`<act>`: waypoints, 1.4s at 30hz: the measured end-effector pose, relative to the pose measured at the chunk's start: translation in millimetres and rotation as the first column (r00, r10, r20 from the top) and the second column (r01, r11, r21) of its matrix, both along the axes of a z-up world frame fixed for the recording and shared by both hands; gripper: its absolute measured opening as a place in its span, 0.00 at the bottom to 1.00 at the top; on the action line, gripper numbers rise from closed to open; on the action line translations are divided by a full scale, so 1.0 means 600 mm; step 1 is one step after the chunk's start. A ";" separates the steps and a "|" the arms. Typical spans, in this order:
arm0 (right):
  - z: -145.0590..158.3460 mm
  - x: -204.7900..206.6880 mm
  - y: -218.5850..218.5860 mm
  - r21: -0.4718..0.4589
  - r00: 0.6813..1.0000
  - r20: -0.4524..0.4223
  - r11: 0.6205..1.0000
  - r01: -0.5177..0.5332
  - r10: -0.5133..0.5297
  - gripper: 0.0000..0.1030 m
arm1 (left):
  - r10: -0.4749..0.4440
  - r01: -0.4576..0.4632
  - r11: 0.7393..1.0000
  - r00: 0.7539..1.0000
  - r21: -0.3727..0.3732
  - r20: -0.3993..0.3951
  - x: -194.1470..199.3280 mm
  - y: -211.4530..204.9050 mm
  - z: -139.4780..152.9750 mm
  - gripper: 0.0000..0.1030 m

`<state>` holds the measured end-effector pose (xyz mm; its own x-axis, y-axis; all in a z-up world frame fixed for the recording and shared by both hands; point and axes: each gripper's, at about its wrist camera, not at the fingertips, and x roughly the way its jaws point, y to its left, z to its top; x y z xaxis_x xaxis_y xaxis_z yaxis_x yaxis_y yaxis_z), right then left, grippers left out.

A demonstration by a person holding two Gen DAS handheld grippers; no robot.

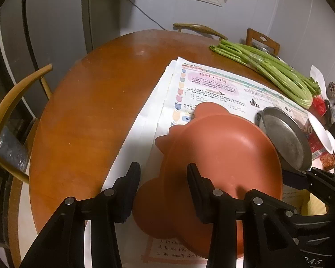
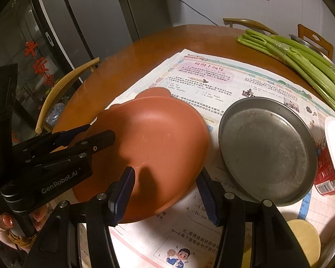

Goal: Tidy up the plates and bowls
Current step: 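Carry the orange plate with the left gripper away from the yellow plate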

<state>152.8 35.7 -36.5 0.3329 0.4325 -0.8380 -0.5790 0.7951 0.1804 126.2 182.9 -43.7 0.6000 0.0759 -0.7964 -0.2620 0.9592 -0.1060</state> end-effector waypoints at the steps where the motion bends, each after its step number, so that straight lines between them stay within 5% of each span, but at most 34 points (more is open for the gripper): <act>1: 0.000 -0.002 0.000 0.000 1.000 0.001 1.000 -0.001 0.001 0.55 | 0.000 0.000 1.000 1.000 -0.004 0.000 0.000 0.001 -0.001 0.44; 21: 0.010 -0.018 -0.012 0.026 1.000 -0.022 1.000 -0.012 0.013 0.55 | 0.054 -0.053 0.999 0.998 -0.005 0.046 -0.033 0.010 0.030 0.48; 42: 0.076 -0.044 -0.064 0.105 0.999 0.052 0.994 -0.012 0.007 0.55 | 0.021 -0.018 1.000 0.992 -0.023 0.121 -0.076 -0.046 0.095 0.54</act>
<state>126.6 -2.8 9.0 0.3696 0.5207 -0.7696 -0.5969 0.7678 0.2328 80.6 155.5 13.4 0.6911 0.0718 -0.7192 -0.2648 0.9510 -0.1594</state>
